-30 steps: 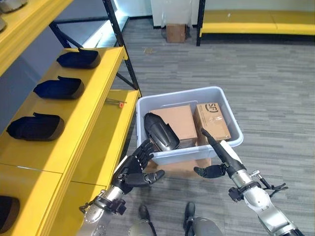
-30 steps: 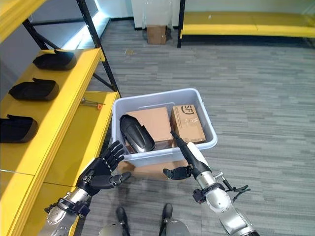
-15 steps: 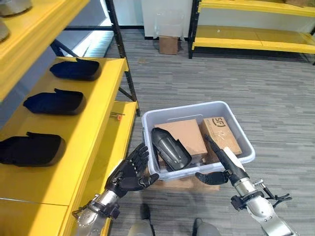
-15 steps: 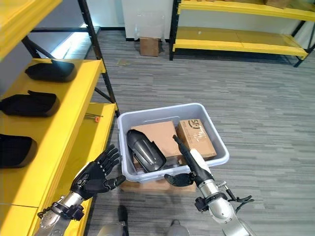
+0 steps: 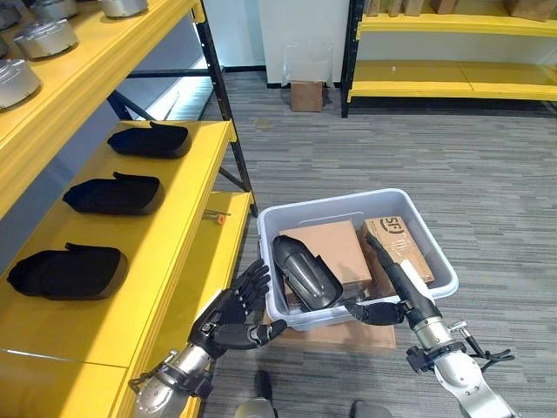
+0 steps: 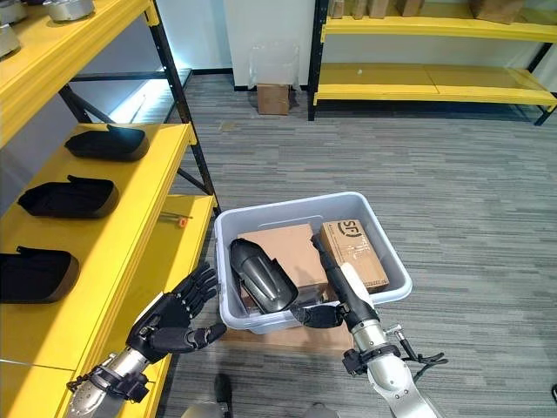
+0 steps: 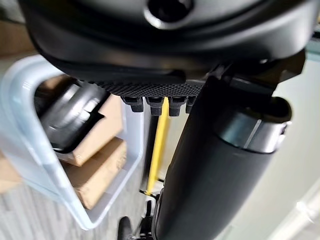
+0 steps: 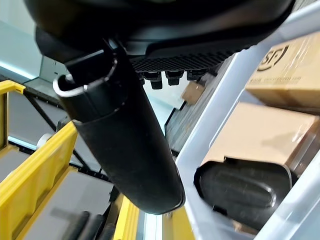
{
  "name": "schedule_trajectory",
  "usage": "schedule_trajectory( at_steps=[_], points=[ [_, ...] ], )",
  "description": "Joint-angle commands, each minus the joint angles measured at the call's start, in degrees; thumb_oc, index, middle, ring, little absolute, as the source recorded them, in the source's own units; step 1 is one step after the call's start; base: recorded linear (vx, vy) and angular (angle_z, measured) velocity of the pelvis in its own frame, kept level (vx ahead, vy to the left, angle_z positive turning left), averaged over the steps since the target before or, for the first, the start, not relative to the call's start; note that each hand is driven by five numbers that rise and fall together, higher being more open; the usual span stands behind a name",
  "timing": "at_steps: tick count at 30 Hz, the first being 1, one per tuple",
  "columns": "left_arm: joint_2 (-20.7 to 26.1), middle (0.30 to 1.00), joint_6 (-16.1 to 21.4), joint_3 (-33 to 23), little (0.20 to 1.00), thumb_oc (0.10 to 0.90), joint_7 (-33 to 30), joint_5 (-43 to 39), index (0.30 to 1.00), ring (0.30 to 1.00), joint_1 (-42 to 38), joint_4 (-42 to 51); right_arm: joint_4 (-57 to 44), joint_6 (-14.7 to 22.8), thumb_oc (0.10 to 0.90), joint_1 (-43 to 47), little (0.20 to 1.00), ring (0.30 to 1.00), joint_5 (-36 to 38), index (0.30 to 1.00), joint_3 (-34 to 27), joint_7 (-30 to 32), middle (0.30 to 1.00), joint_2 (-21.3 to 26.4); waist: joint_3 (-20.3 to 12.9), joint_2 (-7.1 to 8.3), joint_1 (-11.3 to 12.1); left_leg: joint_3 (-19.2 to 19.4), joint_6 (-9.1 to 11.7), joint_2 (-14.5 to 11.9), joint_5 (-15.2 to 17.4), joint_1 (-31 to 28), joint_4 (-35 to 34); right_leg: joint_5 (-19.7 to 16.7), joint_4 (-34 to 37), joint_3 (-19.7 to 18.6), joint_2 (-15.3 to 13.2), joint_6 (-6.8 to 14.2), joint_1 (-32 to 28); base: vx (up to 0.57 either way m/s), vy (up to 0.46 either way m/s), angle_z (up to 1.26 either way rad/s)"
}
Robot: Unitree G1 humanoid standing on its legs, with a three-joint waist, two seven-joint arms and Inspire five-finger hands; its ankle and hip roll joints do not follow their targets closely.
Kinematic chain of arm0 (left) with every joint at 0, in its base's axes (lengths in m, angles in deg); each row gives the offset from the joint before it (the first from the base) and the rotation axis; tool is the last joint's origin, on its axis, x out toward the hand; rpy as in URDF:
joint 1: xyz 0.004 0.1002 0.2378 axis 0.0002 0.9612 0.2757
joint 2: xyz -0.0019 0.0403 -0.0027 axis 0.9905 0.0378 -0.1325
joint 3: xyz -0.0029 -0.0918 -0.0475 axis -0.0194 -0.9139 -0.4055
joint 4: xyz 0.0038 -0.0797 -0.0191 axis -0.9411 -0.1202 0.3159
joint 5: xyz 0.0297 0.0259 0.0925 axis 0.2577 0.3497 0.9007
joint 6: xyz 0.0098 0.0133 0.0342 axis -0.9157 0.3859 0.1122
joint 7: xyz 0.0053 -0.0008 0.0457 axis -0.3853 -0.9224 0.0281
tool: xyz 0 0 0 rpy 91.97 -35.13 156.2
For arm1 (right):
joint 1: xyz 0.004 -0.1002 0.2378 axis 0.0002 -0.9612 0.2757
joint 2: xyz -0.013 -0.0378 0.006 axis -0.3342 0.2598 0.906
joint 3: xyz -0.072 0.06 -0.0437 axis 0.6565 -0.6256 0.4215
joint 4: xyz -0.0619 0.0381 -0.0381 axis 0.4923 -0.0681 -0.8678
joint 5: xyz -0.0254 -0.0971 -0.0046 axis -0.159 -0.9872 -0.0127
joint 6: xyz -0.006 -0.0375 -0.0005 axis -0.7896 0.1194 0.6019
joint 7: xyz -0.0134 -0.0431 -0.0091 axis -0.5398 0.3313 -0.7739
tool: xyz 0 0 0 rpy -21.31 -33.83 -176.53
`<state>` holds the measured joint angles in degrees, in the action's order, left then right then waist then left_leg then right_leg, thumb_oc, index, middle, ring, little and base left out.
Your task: Move parts from the plastic box to the shelf.
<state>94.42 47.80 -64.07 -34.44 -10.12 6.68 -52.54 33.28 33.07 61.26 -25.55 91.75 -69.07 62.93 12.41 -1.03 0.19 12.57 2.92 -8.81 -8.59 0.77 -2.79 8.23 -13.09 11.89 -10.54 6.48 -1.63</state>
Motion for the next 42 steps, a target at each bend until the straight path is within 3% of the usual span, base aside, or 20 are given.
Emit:
schedule_trajectory(
  at_steps=[1, 16, 19, 24, 29, 32, 35, 36, 38, 40, 42],
  points=[
    [1.48, 1.0, 7.04, -0.66, 1.0, 0.9, 0.67, -2.49, 1.0, 1.0, -4.9, 5.97, -3.09, 5.67, 0.9, 3.09, 1.0, 1.0, -0.98, 1.0, -1.03, 3.23, 1.0, 0.82, -2.18, 1.36, -0.33, 4.94, 1.54, -3.97, 9.92, -4.59, 6.2, -0.89, 0.46, 4.8, -0.97, -0.14, 0.3, 0.0, 0.0, 0.0],
    [1.38, 1.0, 6.02, -1.42, 1.0, 0.9, -0.26, -3.37, 1.0, 1.0, -3.92, 6.93, -4.98, 5.08, 0.9, 4.49, 1.0, 1.0, -3.57, 1.0, -1.17, 3.2, 1.0, 2.16, -2.16, 2.06, 1.23, 4.8, 1.33, -3.11, 11.08, -3.97, 7.78, -2.86, 4.69, 5.44, -2.23, 0.33, -1.83, 0.04, 0.031, 0.0],
    [1.52, 1.0, 6.22, -1.15, 1.0, 0.9, -1.56, -3.8, 1.0, 1.0, -4.39, 6.84, -5.06, 5.33, 0.9, 6.02, 1.0, 1.0, -6.35, 1.0, -1.53, 5.89, 1.0, 2.98, -1.51, 2.55, 1.77, 4.27, 0.53, -2.21, 13.06, -2.09, 11.79, -2.63, 3.43, 5.14, -2.63, 0.18, -0.88, -0.05, 0.144, -0.02],
    [1.57, 1.0, 5.67, -0.46, 1.0, 0.9, -0.44, -5.1, 1.0, 1.0, -5.01, 5.7, -4.65, 5.41, 0.9, 8.99, 1.0, 1.0, -6.17, 1.0, -2.07, 5.2, 1.0, 3.83, -0.02, 3.38, 2.83, 3.47, -0.74, -1.1, 15.49, 0.0, 16.84, -2.07, 0.82, 4.3, -3.29, 0.19, -0.14, -0.03, 0.214, 0.03],
    [1.22, 1.0, 5.45, 0.36, 1.0, 0.9, 0.13, -4.74, 1.0, 1.0, -4.78, 4.99, -3.34, 5.32, 0.9, 11.53, 1.0, 1.0, -5.87, 1.0, -2.98, 5.7, 1.0, 5.09, 1.31, 5.33, 5.13, 2.79, -2.9, -0.03, 17.89, 2.05, 20.58, -1.33, -2.44, 4.74, -3.83, 0.72, -0.05, -0.05, 0.2, 0.05],
    [1.33, 1.0, 5.48, 0.81, 1.0, 0.9, 2.94, -2.9, 1.0, 1.0, -5.68, 4.46, -2.77, 5.71, 0.9, 12.36, 1.0, 1.0, -6.97, 1.0, -3.3, 6.32, 1.0, 5.02, 2.39, 6.62, 6.07, 1.33, -5.16, 0.94, 18.9, 2.37, 20.7, -1.47, -11.32, 4.62, -3.14, 1.4, 2.41, -0.04, 0.108, 0.23],
    [1.83, 1.0, 4.11, 1.97, 1.0, 0.9, 2.4, -2.09, 1.0, 1.0, -7.3, 5.5, -1.78, 6.48, 0.9, 12.93, 1.0, 1.0, -6.46, 1.0, -2.87, 6.38, 1.0, 5.3, 2.92, 8.06, 6.0, -0.18, -5.9, 1.93, 19.61, 1.98, 20.3, -6.56, -11.38, 2.67, -4.26, 2.0, 5.31, 0.01, -0.095, 0.32],
    [2.19, 1.0, 3.8, 2.71, 1.0, 0.9, 1.25, -2.27, 1.0, 1.0, -9.06, 5.24, -1.14, 7.26, 0.9, 13.82, 1.0, 1.0, -6.33, 1.0, -2.21, 6.39, 1.0, 5.0, 3.13, 9.13, 5.98, -0.38, -5.08, 1.17, 19.95, 2.73, 21.22, -8.99, -5.23, 1.84, -6.31, 2.5, 4.89, -0.02, -0.267, 0.43],
    [2.29, 1.0, 4.19, 3.56, 1.0, 0.9, -1.31, -1.5, 1.0, 1.0, -10.67, 5.05, -1.13, 7.41, 0.9, 14.64, 1.0, 1.0, -6.48, 1.0, -1.4, 6.67, 1.0, 4.56, 3.39, 9.93, 5.88, -0.64, -4.41, 0.26, 20.43, 3.63, 22.16, -12.48, 0.13, 1.18, -8.15, 3.36, 4.45, -0.02, -0.369, 0.26],
    [2.14, 1.0, 4.96, 4.94, 1.0, 0.9, -4.53, -1.87, 1.0, 1.0, -13.94, 3.72, -0.8, 8.01, 0.9, 16.48, 1.0, 1.0, -7.73, 1.0, 0.29, 7.41, 1.0, 3.13, 4.07, 11.44, 5.62, -0.98, -3.06, -1.58, 21.75, 4.34, 23.43, -20.72, 6.5, -0.84, -12.02, 5.71, 5.47, 0.04, -0.582, -0.03],
    [2.0, 1.0, 5.37, 5.26, 1.0, 0.9, -4.53, -1.21, 1.0, 1.0, -15.69, 3.38, -0.63, 8.41, 0.9, 17.53, 1.0, 1.0, -8.78, 1.0, 0.88, 7.57, 1.0, 1.95, 4.62, 11.66, 5.59, -1.49, -2.28, -3.42, 22.61, 4.69, 24.52, -22.47, 8.33, -1.3, -13.0, 6.5, 6.17, 0.11, -0.477, 0.01]
  ],
)
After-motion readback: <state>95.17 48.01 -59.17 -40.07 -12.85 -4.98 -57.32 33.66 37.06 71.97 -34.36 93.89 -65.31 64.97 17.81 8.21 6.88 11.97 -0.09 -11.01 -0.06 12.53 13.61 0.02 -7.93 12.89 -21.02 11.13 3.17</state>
